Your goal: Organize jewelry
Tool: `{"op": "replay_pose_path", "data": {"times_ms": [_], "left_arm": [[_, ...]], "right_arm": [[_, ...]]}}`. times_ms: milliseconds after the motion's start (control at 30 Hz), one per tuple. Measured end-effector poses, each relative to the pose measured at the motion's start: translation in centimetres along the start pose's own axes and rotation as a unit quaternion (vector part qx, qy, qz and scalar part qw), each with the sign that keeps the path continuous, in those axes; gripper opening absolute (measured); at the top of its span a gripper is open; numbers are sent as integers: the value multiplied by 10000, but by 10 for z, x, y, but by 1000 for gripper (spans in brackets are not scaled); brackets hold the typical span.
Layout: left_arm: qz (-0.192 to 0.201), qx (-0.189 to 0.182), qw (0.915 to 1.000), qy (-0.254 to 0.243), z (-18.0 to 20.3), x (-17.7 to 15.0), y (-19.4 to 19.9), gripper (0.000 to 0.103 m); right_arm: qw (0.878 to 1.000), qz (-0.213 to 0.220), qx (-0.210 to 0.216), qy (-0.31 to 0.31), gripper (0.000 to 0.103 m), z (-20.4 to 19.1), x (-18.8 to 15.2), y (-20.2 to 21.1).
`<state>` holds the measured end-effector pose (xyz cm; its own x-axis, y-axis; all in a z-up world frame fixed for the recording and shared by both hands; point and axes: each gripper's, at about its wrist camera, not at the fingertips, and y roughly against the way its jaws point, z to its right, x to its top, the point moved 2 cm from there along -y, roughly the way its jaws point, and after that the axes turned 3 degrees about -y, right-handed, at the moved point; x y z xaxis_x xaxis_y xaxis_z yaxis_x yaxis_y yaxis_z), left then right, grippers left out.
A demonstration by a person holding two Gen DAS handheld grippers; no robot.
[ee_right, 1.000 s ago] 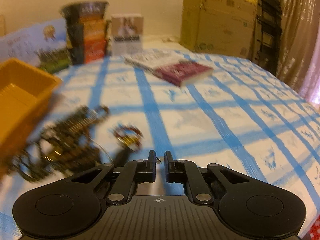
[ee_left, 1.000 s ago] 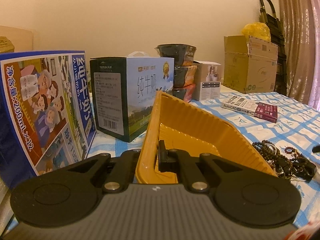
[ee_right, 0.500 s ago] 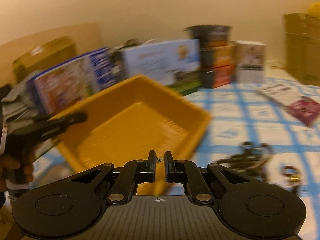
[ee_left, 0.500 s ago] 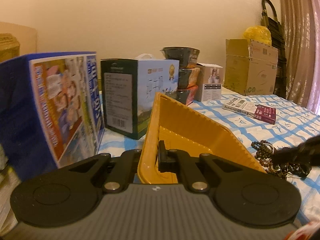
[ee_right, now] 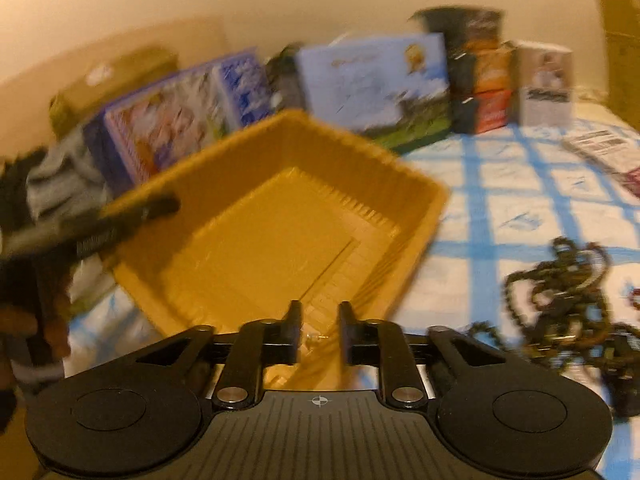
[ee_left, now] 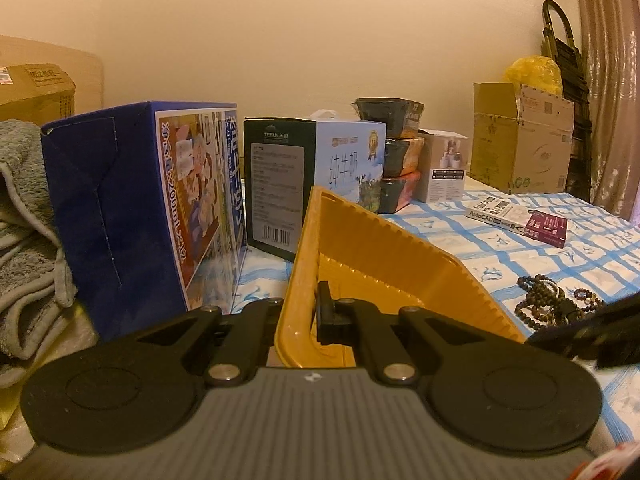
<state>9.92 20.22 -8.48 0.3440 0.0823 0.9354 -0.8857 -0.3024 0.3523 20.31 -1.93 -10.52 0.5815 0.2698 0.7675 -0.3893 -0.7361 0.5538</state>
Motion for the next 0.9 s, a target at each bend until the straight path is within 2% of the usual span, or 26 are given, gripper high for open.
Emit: {"op": "replay_pose_path", "data": {"times_ms": [67,100,167,300,467,567,900], "left_arm": [[16,8,10000,-5,1,0,0,4],[27,4,10000,-6,2,0,0,4],[47,5,10000,-32,3,1,0,4],[64,5,10000,-76,4,2,-1,4],[72,17,9999,-136,5,2,-1,4],[69,20,9998,-174,6,3,-1,4],[49,29,9998,-189,6,3,-2,4]], "right_arm": [[9994,235,-167,-205,48,11,7,17],[9985,362,-257,-325,50,17,10,26],[9956,504,-501,-604,51,35,12,43],[9888,441,-1146,-853,51,67,8,68],[9812,288,-1586,-1064,51,93,-4,85],[9798,165,-1690,-1055,51,96,-9,84],[9852,15,-1486,-849,50,83,0,41]]}}
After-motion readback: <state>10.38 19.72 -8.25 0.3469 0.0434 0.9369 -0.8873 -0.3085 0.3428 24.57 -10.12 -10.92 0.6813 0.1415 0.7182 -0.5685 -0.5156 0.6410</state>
